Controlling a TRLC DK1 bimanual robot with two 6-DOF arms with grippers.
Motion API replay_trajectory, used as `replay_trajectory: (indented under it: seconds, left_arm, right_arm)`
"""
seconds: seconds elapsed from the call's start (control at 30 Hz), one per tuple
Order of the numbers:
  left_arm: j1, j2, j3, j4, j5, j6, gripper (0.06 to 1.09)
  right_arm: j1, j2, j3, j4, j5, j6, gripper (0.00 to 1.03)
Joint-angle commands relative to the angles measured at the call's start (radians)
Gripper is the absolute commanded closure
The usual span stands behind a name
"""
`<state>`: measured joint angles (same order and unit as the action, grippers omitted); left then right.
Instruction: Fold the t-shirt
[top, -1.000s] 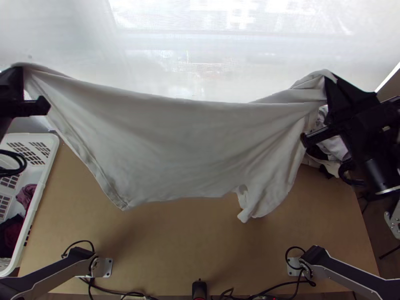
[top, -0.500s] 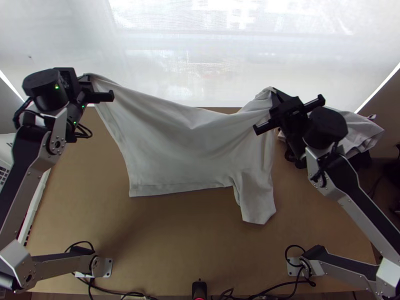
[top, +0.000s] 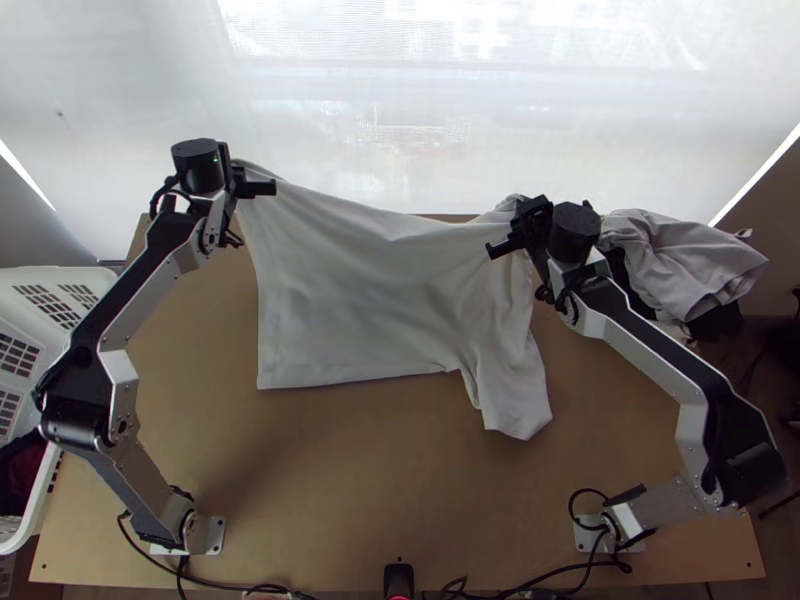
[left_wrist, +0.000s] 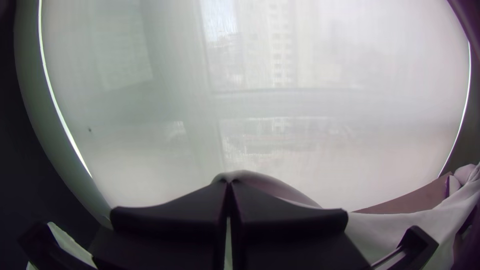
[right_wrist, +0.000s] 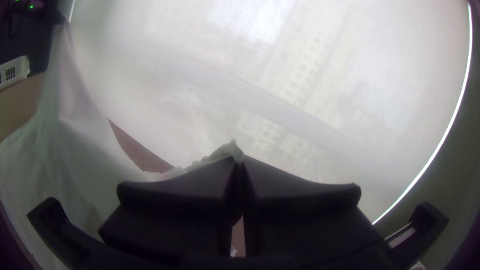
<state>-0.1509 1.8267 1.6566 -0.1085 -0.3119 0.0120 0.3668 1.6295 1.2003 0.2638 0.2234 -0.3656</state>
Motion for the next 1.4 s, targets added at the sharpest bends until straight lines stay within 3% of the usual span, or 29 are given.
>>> replay_trajectory:
  seconds: [0.0,0.03,0.07,0.1,0.17,0.2,0.27,0.33,0.4,0.53,0.9,1.1,1.23,1.37]
  left_arm:
    - [-0.003,0.186,0.075,0.03,-0.001,0.0,0.89]
    - [-0.004,0.198,0.075,0.027,-0.001,0.0,0.82]
    - [-0.006,0.207,0.075,0.02,0.0,0.0,0.72]
    - [-0.009,0.217,0.075,0.004,0.005,0.0,0.59]
    - [-0.015,0.226,0.075,-0.034,0.005,-0.001,0.29]
    - [-0.018,0.227,0.075,-0.063,0.008,-0.006,0.12]
    - [-0.018,0.217,0.069,-0.128,0.068,-0.055,0.1]
    - [0.002,0.186,0.048,-0.181,0.243,-0.09,0.1]
    - [0.007,0.144,0.023,-0.217,0.286,-0.106,0.1]
    - [-0.004,0.037,-0.037,-0.346,0.287,-0.103,0.1]
    - [-0.035,-0.372,-0.397,-0.665,0.343,-0.064,0.1]
    - [-0.058,-0.48,-0.532,-0.806,0.343,-0.06,0.11]
    - [-0.085,-0.484,-0.635,-0.82,0.343,-0.089,0.11]
    - [-0.098,-0.478,-0.719,-0.723,0.341,-0.127,0.11]
  right_arm:
    - [-0.039,0.125,0.013,0.029,-0.001,0.025,0.94]
    - [-0.039,0.133,0.013,0.029,-0.001,0.025,0.9]
    - [-0.039,0.141,0.013,0.029,-0.001,0.025,0.8]
    - [-0.037,0.145,0.01,0.029,-0.001,0.025,0.63]
    - [-0.037,0.161,0.013,0.029,-0.001,0.034,0.15]
    - [-0.037,0.164,0.013,0.028,-0.001,0.034,0.04]
    - [-0.035,0.161,0.004,0.028,-0.001,0.034,0.04]
    - [-0.032,0.153,-0.002,0.023,-0.001,0.034,0.04]
    - [-0.031,0.138,-0.005,0.018,-0.001,0.03,0.04]
    - [-0.032,0.093,-0.004,-0.035,0.001,0.019,0.04]
    - [-0.035,-0.165,-0.028,-0.465,-0.001,0.06,0.05]
    - [-0.011,-0.315,-0.087,-0.548,-0.001,0.065,0.05]
    - [0.001,-0.382,-0.134,-0.583,-0.001,0.057,0.05]
    - [0.012,-0.435,-0.159,-0.617,-0.007,0.056,0.05]
